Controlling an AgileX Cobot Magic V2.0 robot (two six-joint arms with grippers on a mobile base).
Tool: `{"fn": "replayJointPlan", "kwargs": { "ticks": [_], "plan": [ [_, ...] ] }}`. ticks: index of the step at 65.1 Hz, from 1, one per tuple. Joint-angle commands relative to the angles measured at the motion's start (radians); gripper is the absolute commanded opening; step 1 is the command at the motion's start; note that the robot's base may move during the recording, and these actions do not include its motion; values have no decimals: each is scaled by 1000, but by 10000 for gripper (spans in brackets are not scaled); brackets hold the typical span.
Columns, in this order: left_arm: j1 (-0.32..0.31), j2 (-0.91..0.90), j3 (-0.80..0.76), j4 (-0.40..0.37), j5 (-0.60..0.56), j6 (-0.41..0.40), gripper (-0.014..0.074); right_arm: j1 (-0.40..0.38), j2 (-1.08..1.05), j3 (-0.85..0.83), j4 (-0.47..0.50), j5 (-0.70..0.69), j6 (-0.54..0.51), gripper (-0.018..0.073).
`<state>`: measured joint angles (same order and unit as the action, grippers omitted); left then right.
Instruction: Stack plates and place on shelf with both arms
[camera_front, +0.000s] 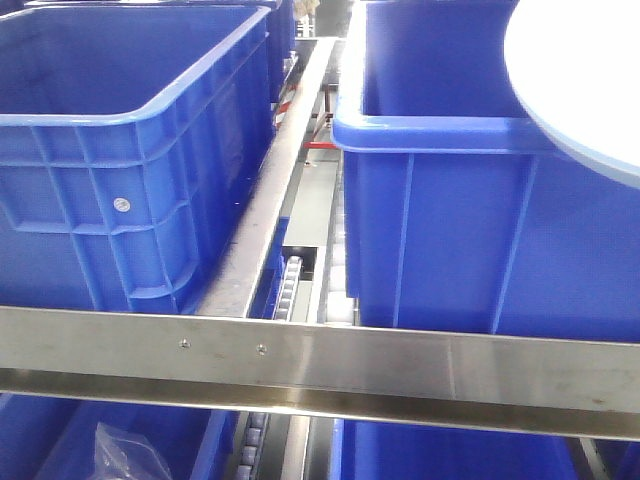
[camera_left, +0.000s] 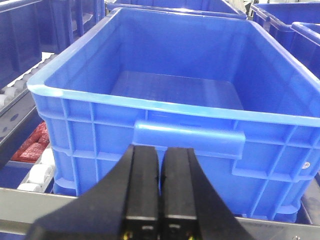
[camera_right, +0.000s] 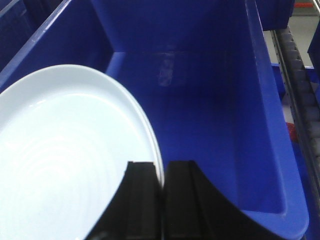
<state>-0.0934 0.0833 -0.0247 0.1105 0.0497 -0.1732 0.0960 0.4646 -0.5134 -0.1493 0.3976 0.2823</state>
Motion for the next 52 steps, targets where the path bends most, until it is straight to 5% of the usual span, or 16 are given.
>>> {"fn": "replayJointPlan", "kwargs": {
  "ticks": [1, 34, 52],
  "plan": [
    [3, 9, -28, -9, -91, -4, 85, -5, 3, -32, -11, -100, -1, 57],
    [3, 9, -28, -9, -91, -4, 85, -5, 3, -32, -11, -112, -1, 57],
    [3, 9, -28, -9, -91, -4, 85, -5, 128, -80, -11, -318, -1, 57]
  ]
}}
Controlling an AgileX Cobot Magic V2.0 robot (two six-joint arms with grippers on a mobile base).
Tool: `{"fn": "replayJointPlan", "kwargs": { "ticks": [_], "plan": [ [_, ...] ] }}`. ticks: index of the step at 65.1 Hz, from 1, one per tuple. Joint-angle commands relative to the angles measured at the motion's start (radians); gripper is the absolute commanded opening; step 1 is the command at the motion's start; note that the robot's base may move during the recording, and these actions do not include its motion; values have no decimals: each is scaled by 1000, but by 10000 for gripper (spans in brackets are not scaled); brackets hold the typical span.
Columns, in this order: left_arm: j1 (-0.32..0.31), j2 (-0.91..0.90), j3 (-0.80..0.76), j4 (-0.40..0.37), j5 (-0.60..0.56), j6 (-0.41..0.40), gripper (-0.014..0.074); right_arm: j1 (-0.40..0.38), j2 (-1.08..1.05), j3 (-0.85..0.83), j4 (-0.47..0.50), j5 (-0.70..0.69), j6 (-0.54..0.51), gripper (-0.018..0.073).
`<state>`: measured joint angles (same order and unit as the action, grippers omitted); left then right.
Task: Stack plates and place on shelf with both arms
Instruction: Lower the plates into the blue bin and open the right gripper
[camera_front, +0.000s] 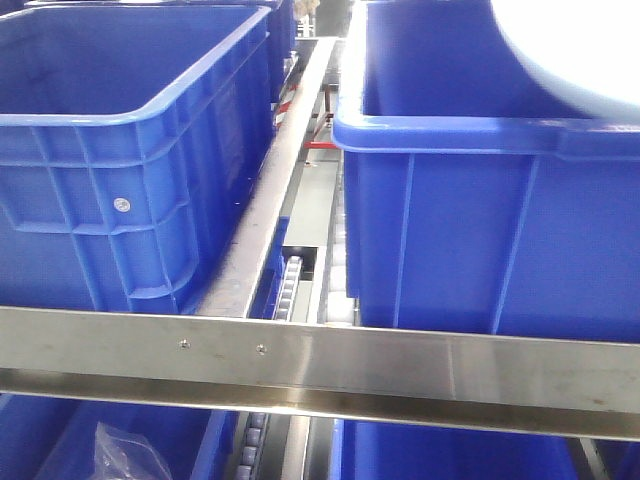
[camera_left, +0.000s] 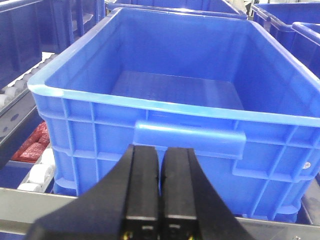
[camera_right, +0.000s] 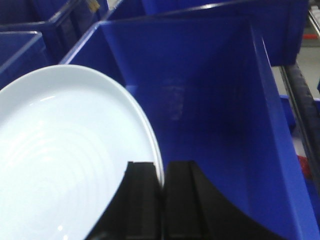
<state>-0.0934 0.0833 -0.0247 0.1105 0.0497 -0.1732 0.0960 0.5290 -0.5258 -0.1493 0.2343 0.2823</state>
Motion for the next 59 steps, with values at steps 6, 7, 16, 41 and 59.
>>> {"fn": "replayJointPlan", "kwargs": {
  "ticks": [6, 7, 16, 41, 59],
  "plan": [
    [3, 9, -28, -9, -91, -4, 85, -5, 170, -134, -11, -156, -1, 57],
    [3, 9, -28, -9, -91, -4, 85, -5, 186, -151, -11, -156, -1, 57],
    [3, 9, -28, -9, -91, -4, 85, -5, 333, -260, -13, -157, -1, 57],
    [3, 9, -28, -9, -91, -4, 85, -27, 552, -356, -16, -224, -1, 592],
    [3, 9, -28, -9, -91, -4, 85, -29, 316, -209, -16, -224, -1, 530]
  ]
}}
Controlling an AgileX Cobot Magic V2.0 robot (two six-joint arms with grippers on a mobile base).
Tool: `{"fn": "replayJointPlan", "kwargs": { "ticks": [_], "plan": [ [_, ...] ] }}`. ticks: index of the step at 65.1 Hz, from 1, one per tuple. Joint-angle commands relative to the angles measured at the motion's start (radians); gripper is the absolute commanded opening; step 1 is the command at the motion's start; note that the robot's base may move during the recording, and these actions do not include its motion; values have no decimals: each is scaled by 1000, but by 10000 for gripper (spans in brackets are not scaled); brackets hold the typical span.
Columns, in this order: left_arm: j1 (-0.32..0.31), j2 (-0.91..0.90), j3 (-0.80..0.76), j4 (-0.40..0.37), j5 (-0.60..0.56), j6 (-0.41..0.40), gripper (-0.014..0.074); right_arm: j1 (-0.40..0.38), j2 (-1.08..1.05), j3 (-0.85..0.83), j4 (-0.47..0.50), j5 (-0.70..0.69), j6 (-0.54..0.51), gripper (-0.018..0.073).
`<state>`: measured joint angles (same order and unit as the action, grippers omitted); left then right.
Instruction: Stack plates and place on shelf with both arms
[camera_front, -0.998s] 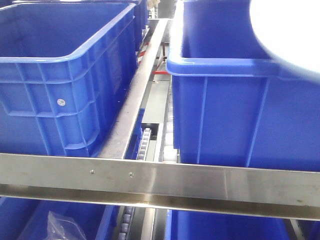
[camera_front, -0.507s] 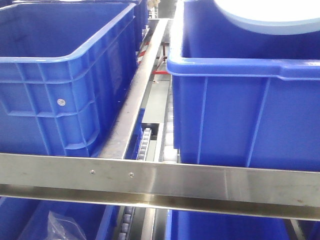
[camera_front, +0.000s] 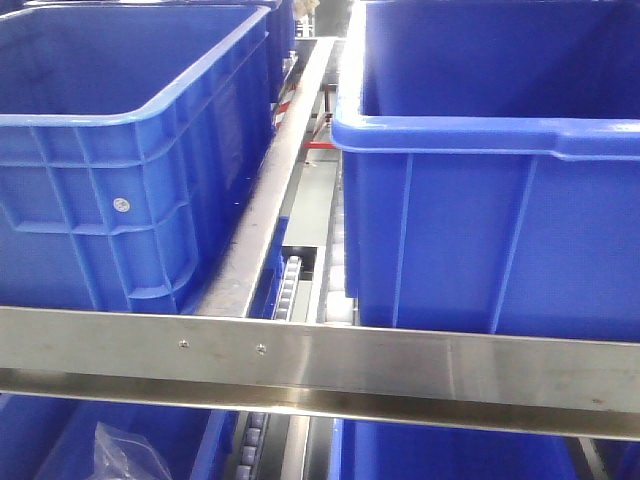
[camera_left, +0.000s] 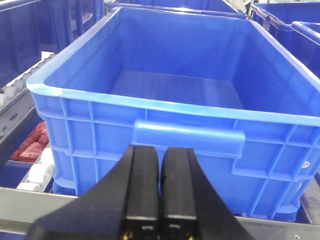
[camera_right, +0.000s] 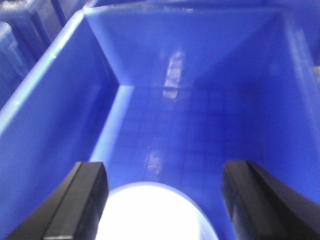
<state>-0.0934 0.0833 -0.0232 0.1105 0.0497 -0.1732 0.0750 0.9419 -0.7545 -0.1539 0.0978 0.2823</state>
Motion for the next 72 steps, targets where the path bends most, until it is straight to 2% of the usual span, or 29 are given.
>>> {"fn": "replayJointPlan", "kwargs": {
  "ticks": [1, 6, 10, 16, 20, 28, 37, 72],
  "plan": [
    [3, 9, -30, -9, -91, -4, 85, -9, -123, 31, -11, -88, -1, 511],
    [3, 9, -30, -9, -91, -4, 85, -25, -231, 102, -11, -85, -1, 410],
    [3, 9, -30, -9, -91, -4, 85, -44, -324, 165, -11, -73, -1, 284],
    [3, 9, -30, -9, -91, -4, 85, -83, -461, 276, -10, -57, -1, 33],
    [3, 9, -30, -9, -91, -4, 85, -107, -549, 342, -10, -61, -1, 71],
    [3, 9, -30, -9, -91, -4, 85, -125, -682, 450, -10, -62, -1, 55],
    [3, 9, -30, -9, -91, -4, 85, -125, -775, 499, -10, -61, -1, 55],
    [3, 9, -30, -9, -91, -4, 85, -125, -793, 519, -4, -80, -1, 55]
  ]
}}
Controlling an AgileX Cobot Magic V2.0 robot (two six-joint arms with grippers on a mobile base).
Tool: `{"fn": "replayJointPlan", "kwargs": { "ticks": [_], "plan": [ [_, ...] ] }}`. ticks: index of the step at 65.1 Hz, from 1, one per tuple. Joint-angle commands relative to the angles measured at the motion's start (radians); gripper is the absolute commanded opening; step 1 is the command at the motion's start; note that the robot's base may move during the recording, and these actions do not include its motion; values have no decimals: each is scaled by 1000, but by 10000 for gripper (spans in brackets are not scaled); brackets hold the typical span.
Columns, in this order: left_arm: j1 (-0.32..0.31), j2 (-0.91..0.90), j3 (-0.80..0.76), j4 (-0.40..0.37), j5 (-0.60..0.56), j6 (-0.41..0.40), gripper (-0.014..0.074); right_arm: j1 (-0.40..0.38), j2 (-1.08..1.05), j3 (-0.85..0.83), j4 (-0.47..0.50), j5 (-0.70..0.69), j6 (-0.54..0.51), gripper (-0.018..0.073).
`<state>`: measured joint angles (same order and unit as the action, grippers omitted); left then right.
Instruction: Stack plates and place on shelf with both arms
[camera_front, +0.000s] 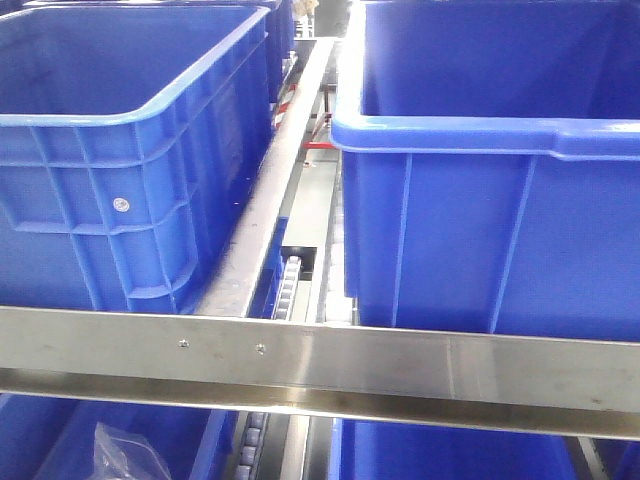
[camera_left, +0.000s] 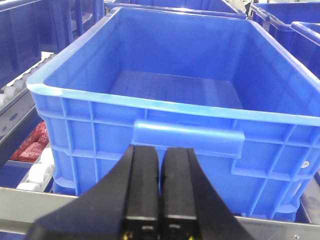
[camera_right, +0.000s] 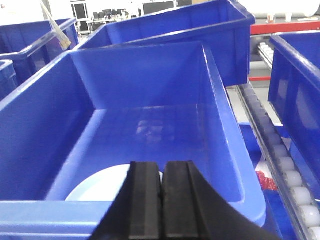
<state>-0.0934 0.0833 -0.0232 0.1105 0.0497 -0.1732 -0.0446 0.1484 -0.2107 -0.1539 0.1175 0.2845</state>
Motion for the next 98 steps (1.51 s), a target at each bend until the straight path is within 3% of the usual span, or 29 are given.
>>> {"fn": "replayJointPlan", "kwargs": {
  "ticks": [1, 15, 23, 52, 65, 98],
  "plan": [
    [3, 9, -30, -9, -91, -4, 85, -5, -9, -21, -1, -96, -3, 55],
    [3, 9, -30, -9, -91, -4, 85, -18, -183, 136, 0, -65, -3, 55],
    [3, 11, -30, -9, -91, -4, 85, -21, -178, 244, 17, -162, -3, 55],
    [3, 11, -30, -9, -91, -4, 85, -21, -178, 240, 51, -125, -4, 55],
    [3, 11, -30, -9, -91, -4, 85, -21, -178, 240, 126, -117, -101, 55],
    [3, 11, -30, -9, -91, -4, 85, -21, -178, 240, 126, -117, -100, 55]
  ]
}}
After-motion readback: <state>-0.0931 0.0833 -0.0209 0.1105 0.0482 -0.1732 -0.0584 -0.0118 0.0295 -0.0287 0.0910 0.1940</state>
